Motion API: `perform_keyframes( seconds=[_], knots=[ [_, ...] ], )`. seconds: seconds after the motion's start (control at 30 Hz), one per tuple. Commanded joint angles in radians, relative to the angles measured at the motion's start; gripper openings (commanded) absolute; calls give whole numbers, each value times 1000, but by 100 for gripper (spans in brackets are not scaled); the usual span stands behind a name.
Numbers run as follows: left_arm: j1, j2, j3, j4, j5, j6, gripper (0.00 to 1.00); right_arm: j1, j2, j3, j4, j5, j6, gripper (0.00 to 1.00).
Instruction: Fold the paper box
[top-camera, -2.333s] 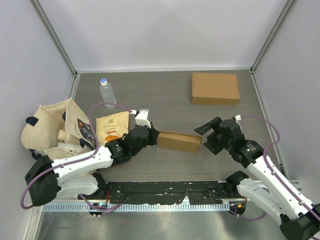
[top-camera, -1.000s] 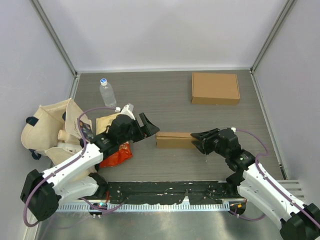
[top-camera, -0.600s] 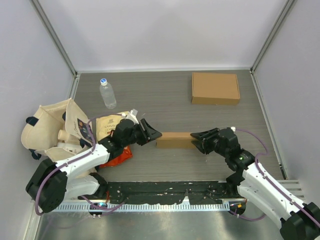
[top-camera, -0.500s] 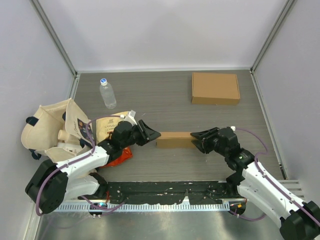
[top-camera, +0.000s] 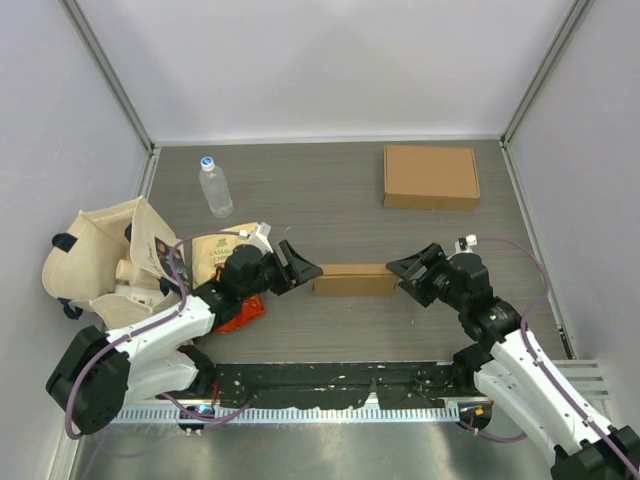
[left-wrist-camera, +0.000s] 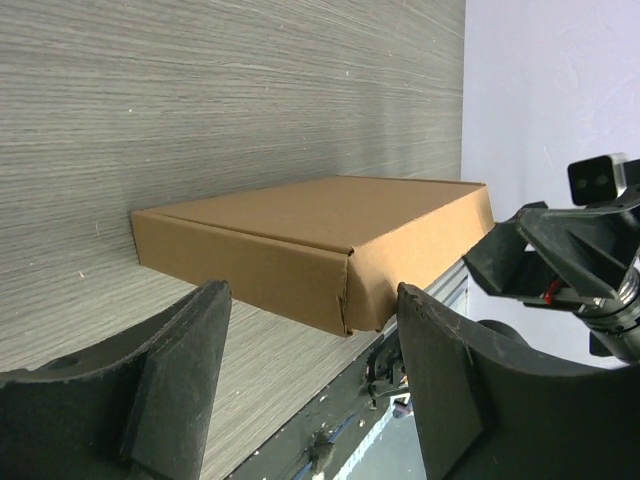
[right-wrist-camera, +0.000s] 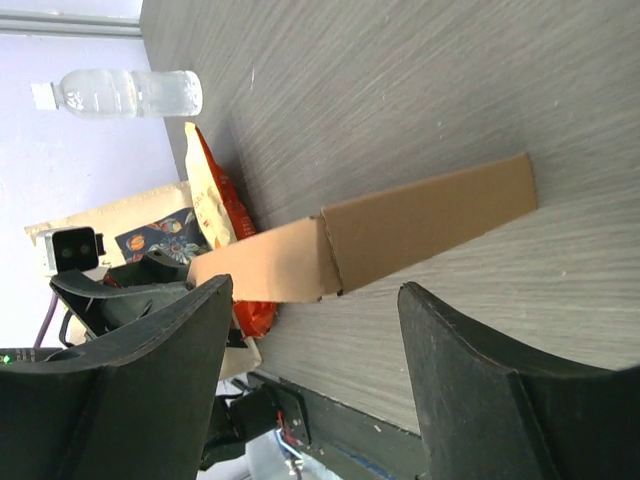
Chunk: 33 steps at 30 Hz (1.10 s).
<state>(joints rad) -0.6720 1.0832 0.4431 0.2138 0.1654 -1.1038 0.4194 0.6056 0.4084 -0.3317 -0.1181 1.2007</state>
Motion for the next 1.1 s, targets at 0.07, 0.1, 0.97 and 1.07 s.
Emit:
perform_keyframes(
  seconds=[0.07, 0.1, 0.97, 1.07],
  knots=[
    [0, -17, 6, 7, 2, 24, 64, -146, 31, 70, -7, -172, -242, 73],
    [2, -17, 5, 7, 2, 25, 60, -166, 39, 66, 2, -214, -248, 73],
    [132, -77, 54, -90, 100, 76, 75, -228, 158, -17, 129, -350, -326, 39],
    [144, -46, 39, -44, 129, 70, 64, -228, 160, -17, 129, -350, -328, 39]
  ],
)
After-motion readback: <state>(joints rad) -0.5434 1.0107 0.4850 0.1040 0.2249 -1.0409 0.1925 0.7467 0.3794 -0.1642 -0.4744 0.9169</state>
